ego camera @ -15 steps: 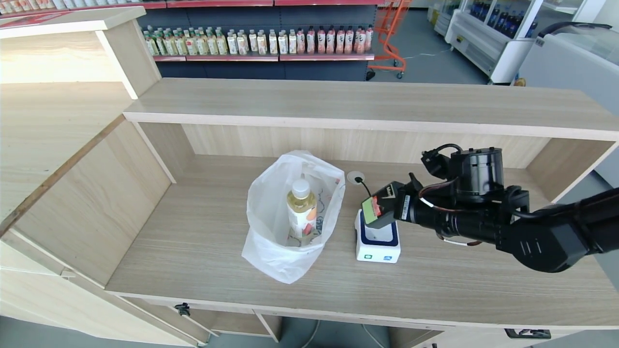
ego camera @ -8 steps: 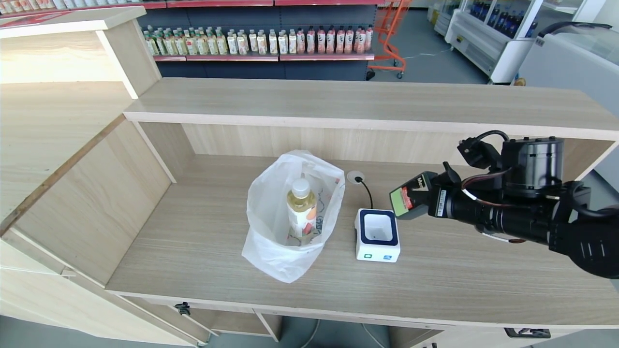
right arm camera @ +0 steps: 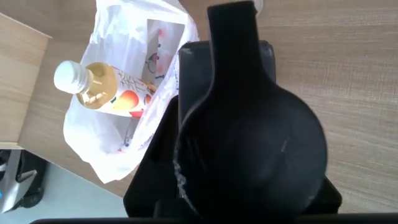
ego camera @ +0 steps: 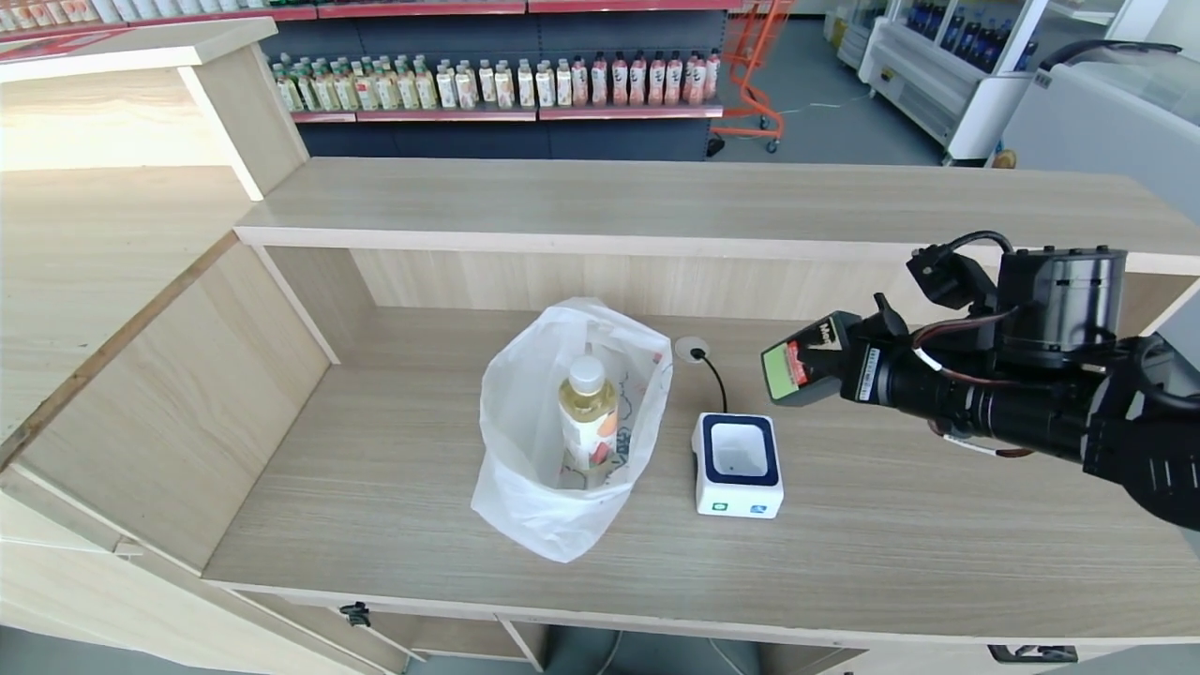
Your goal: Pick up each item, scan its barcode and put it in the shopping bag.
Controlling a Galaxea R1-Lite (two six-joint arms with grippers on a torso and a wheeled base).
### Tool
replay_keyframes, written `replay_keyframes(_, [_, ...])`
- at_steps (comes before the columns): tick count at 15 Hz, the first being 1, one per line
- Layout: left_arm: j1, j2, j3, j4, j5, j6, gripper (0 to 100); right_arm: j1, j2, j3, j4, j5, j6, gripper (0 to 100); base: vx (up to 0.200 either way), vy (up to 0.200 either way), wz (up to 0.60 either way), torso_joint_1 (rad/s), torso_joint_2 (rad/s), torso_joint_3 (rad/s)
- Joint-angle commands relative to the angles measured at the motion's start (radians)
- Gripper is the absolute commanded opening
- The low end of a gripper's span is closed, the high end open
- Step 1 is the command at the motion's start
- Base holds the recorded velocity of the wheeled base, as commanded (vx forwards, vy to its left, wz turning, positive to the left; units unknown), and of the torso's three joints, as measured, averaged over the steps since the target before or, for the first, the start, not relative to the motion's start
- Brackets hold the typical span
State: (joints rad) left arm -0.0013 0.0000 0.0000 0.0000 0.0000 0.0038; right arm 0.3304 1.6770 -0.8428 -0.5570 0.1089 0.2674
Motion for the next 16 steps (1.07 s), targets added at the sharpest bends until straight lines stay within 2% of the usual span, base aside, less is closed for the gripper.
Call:
replay_keyframes(1, [0.0,0.002,0.0,0.0,0.0,-0.001,100,0.002,0.041,-0.029,0.002,0.006,-0.001,0,0.0,0.0,0.0,0.0,0.0,0.0])
replay_keyframes(7, [0.0,0.002,0.0,0.0,0.0,-0.001,100,0.022,0.198,-0.162,0.002,0.006,-0.002,0,0.0,0.0,0.0,0.0,0.0,0.0])
replay_keyframes(12, [0.0,0.002,0.0,0.0,0.0,-0.001,100,0.058,0.331,-0.328,0.005,-0.003,-0.014,0,0.0,0.0,0.0,0.0,0.0,0.0])
replay_keyframes(16, [0.0,0.0,0.0,0.0,0.0,-0.001,100,0.064,0.435,-0.417,0.002,0.003,-0.119,0,0.0,0.0,0.0,0.0,0.0,0.0])
